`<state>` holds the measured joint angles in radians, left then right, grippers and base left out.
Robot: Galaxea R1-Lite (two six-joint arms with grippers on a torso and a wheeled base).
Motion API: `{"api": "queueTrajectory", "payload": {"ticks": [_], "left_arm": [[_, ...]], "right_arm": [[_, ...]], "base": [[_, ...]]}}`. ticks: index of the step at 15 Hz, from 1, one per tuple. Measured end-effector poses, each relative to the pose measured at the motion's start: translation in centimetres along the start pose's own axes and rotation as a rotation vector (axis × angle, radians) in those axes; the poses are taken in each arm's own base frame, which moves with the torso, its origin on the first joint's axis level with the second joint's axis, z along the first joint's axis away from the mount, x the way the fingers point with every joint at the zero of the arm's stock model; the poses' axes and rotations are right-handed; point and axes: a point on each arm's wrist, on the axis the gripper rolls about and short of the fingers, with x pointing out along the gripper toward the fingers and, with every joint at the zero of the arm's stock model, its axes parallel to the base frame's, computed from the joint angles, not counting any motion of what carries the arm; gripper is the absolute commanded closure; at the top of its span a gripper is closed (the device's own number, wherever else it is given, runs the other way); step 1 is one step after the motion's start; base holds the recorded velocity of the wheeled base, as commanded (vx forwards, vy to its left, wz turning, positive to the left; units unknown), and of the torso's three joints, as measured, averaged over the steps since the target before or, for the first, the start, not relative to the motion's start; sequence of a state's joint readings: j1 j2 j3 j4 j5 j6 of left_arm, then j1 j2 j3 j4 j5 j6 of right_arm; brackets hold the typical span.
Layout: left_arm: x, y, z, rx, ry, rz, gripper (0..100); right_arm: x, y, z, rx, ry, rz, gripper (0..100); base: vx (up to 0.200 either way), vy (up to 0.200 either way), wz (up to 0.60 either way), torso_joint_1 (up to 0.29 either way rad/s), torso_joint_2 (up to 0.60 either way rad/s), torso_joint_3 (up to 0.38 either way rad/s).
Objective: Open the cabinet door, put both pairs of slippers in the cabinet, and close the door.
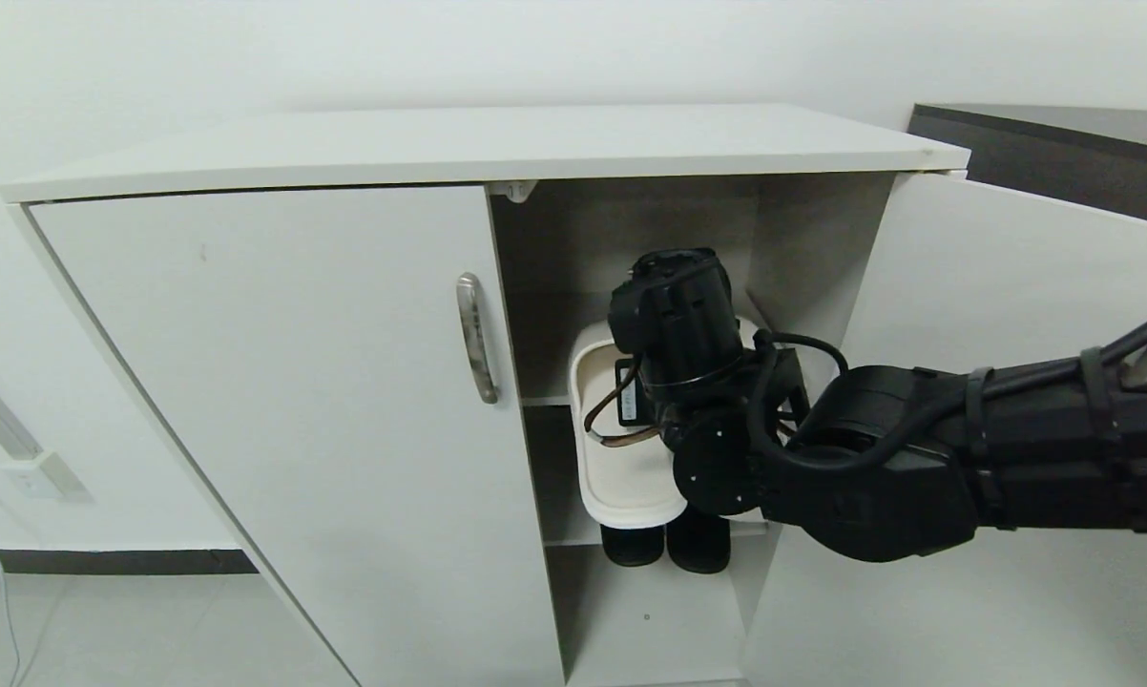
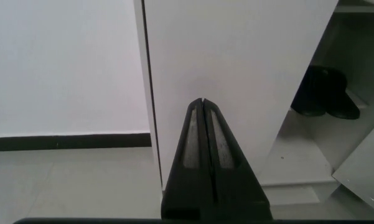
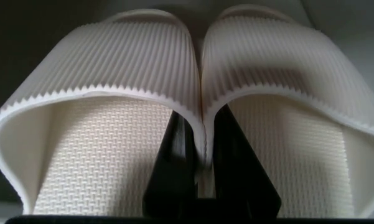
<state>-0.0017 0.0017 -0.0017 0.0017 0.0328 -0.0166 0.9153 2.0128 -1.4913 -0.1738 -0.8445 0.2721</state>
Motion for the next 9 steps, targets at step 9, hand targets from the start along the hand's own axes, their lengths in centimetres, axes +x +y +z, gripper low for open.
{"api": "queueTrajectory", "payload": {"ticks": [9], "left_arm": [[0.0, 0.0, 0.0, 0.0, 0.0, 0.0, 100]], "right_arm": [[2.9, -0.4, 0.2, -0.027, 0.011, 0.044, 100]], "base": [[0.0, 0.0, 0.0, 0.0, 0.0, 0.0]]}}
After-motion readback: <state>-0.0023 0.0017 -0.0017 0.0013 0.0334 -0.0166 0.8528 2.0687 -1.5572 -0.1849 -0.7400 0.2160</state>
